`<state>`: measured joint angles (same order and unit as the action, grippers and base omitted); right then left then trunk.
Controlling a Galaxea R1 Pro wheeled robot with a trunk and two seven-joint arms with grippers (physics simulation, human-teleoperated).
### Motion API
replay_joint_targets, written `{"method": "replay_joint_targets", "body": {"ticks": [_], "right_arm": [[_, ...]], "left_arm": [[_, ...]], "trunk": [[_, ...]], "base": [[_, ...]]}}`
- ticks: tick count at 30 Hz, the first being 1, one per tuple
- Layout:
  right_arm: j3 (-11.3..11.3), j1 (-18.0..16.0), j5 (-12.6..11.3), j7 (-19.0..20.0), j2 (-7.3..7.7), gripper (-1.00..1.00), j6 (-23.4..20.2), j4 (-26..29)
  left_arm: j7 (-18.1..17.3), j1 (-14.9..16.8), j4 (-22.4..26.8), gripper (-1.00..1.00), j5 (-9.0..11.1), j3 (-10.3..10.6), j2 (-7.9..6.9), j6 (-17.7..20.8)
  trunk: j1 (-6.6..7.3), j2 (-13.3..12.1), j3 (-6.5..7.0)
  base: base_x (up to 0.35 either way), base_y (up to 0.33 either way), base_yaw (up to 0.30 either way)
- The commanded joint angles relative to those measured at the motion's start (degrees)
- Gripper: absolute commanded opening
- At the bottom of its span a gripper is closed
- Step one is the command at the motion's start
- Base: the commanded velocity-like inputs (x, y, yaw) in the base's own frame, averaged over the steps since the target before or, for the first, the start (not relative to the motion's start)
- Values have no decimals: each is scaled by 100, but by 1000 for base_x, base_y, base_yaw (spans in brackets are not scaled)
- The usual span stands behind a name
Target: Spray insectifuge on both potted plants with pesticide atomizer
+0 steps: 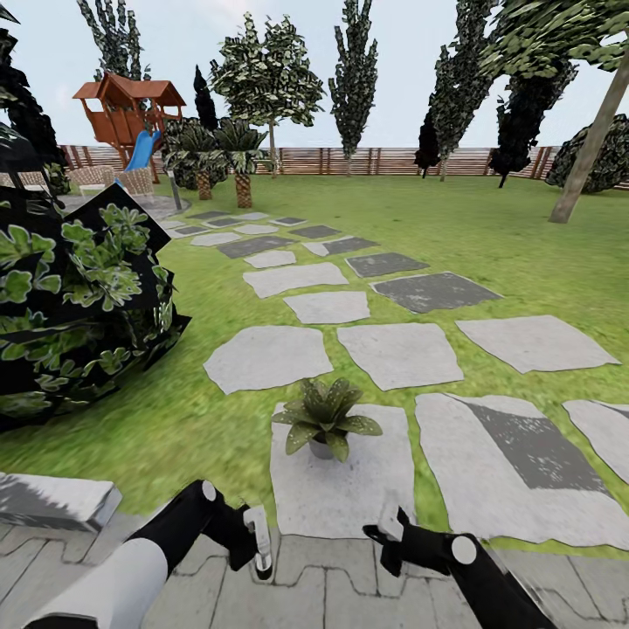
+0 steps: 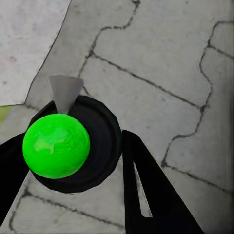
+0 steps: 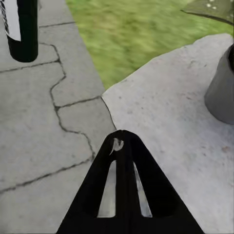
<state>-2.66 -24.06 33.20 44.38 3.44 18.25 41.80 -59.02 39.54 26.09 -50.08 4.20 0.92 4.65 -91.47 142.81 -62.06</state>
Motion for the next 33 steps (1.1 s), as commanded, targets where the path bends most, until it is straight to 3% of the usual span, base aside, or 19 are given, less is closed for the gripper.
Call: {"method": "replay_joint_targets", "body": {"ticks": [1,5,10,16,27,29,31,33], "right_arm": [[-123,-2,54,-9,-119,-100,30,12],[-307,-2,70,-9,-526,-100,27,30],[-329,-2,68,-9,-825,-100,21,30],[-340,-10,64,-9,-939,-100,12,30],[-338,-11,87,-9,-942,-100,12,30],[-334,-11,93,-9,-942,-100,12,23],[-332,-11,104,-9,-940,-100,12,22],[-332,-11,107,-9,-935,-100,12,18]], "left_arm": [[-17,1,-29,-100,-10,61,27,24],[50,1,-59,-100,-40,135,117,-7],[80,1,4,-100,-51,135,137,-303],[83,1,27,-100,-46,126,230,-543],[22,1,-3,-100,-36,134,460,-754],[9,1,-21,-100,-37,296,476,-755],[7,1,-42,-100,-16,592,480,-755],[10,1,-49,-100,5,710,486,-751]], "trunk": [[1,2,-5],[1,2,-5],[1,2,-5],[1,2,-5],[1,2,-5],[1,2,-5],[1,2,-5],[1,2,-5]], "base": [[0,0,0],[0,0,0],[0,0,0],[0,0,0],[0,0,0],[0,0,0],[0,0,0],[0,0,0]]}}
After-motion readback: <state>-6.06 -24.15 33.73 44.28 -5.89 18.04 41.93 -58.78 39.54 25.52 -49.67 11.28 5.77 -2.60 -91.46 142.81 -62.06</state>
